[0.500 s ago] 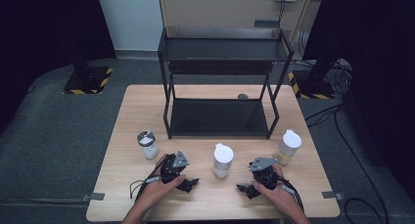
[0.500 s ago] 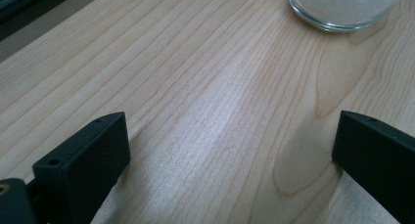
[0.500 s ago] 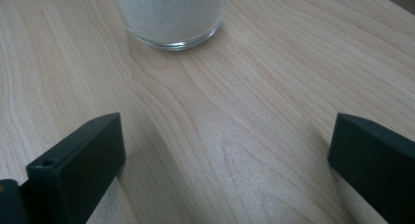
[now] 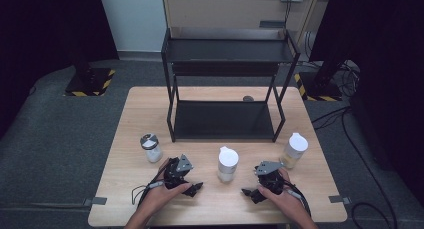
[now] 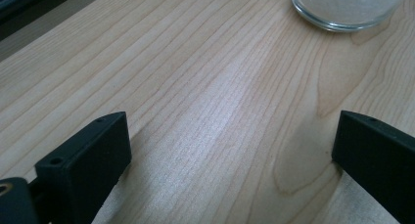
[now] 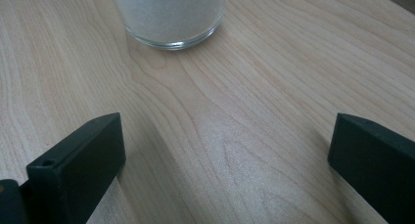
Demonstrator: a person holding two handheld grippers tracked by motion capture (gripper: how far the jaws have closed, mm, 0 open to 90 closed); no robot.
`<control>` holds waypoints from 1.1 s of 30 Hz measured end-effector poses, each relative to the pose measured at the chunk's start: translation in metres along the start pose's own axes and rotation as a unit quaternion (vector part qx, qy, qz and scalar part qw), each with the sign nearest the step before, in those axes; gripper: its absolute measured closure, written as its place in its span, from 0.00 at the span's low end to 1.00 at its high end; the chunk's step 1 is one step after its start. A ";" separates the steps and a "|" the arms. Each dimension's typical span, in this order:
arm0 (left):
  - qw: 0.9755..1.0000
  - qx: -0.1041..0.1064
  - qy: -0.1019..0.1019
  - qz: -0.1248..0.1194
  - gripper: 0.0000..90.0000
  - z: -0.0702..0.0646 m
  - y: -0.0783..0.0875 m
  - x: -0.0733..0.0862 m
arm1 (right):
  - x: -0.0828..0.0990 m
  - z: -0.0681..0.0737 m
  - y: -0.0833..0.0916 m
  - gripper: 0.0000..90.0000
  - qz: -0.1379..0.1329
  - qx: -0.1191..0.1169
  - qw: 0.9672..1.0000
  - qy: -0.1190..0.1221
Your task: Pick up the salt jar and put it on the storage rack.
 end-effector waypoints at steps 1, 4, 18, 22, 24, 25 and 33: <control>1.000 0.000 0.000 0.000 0.00 0.000 0.000 0.000 | 0.000 0.000 0.000 0.01 0.000 0.000 1.000 0.000; 1.000 0.002 0.000 0.000 0.00 0.000 0.000 0.000 | 0.000 0.000 0.000 0.01 0.000 0.000 1.000 0.000; 1.000 -0.007 0.003 -0.018 0.03 0.003 0.009 0.001 | 0.001 0.001 0.000 0.01 -0.001 0.003 1.000 -0.002; 1.000 -0.011 0.000 -0.022 0.03 0.003 0.012 0.000 | 0.001 0.001 0.000 0.01 -0.001 0.003 1.000 -0.003; 0.999 -0.016 0.001 -0.028 0.03 0.003 0.016 0.000 | 0.001 0.001 0.000 0.01 -0.001 0.003 1.000 -0.003; 0.999 -0.016 0.001 -0.028 0.03 0.003 0.016 0.000 | 0.001 0.001 0.000 0.01 -0.001 0.003 1.000 -0.003; 0.999 -0.024 -0.005 -0.043 0.03 0.002 0.027 -0.003 | 0.001 0.001 0.000 0.01 -0.001 0.003 1.000 -0.003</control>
Point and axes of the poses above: each handheld gripper's, and its own axes: y roughly backward along the jaws, x roughly out of its underside, z roughly to its left, the point moved 10 cm from there along -y, roughly forward along the jaws, and after that the axes turned 13 degrees about -y, right-handed, at the moved point
